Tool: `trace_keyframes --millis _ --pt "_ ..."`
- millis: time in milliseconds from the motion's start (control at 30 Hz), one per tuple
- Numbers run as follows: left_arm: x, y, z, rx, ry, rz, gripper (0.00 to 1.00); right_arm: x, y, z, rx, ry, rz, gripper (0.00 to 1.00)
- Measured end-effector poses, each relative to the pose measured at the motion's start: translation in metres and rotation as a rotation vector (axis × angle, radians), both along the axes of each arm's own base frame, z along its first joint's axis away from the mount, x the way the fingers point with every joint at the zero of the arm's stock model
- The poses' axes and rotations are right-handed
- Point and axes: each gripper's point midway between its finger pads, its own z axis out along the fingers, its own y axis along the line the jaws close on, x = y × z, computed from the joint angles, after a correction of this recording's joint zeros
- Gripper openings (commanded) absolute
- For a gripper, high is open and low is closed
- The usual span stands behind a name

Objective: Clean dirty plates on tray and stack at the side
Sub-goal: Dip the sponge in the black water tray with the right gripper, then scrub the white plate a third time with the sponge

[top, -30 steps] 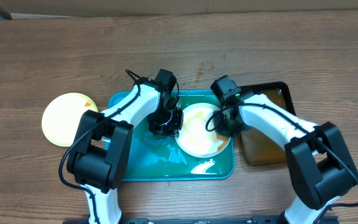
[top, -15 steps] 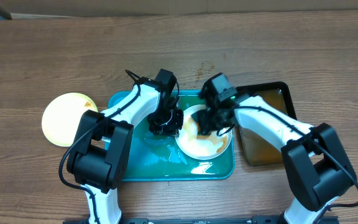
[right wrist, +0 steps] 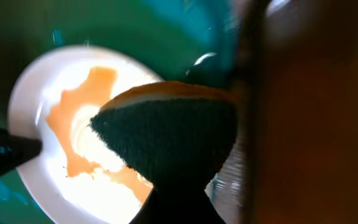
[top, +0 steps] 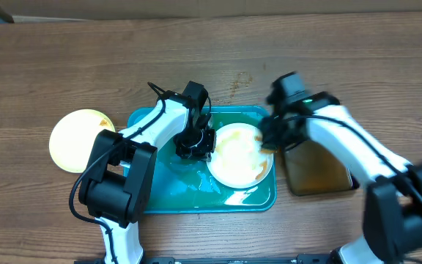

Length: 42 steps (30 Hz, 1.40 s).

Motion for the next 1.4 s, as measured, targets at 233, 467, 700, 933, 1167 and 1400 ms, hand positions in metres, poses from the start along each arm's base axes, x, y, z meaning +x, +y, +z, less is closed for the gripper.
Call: trace_keyframes --millis 233,467,700,933,1167,1400 --pt "0.005 0.007 0.003 -0.007 0.0 0.024 0.35 0.014 -0.078 0.023 -0.061 -0.036 -0.207 0.04" --pt "0.007 0.008 0.005 -0.004 -0.009 0.03 0.4 0.006 -0.104 0.002 -0.099 0.008 -0.256 0.04" --pt "0.009 0.006 0.005 -0.018 -0.018 0.031 0.39 -0.012 -0.103 -0.048 -0.117 0.091 -0.243 0.04" --pt "0.009 -0.008 0.005 -0.035 -0.04 -0.002 0.4 -0.023 -0.103 -0.071 -0.126 0.143 -0.24 0.04" --pt "0.007 -0.01 0.004 -0.014 -0.051 -0.023 0.35 -0.027 -0.101 -0.068 -0.117 0.176 -0.236 0.04" --pt "0.008 -0.008 0.003 0.006 -0.058 -0.026 0.27 -0.017 -0.095 -0.037 -0.089 0.21 -0.23 0.04"
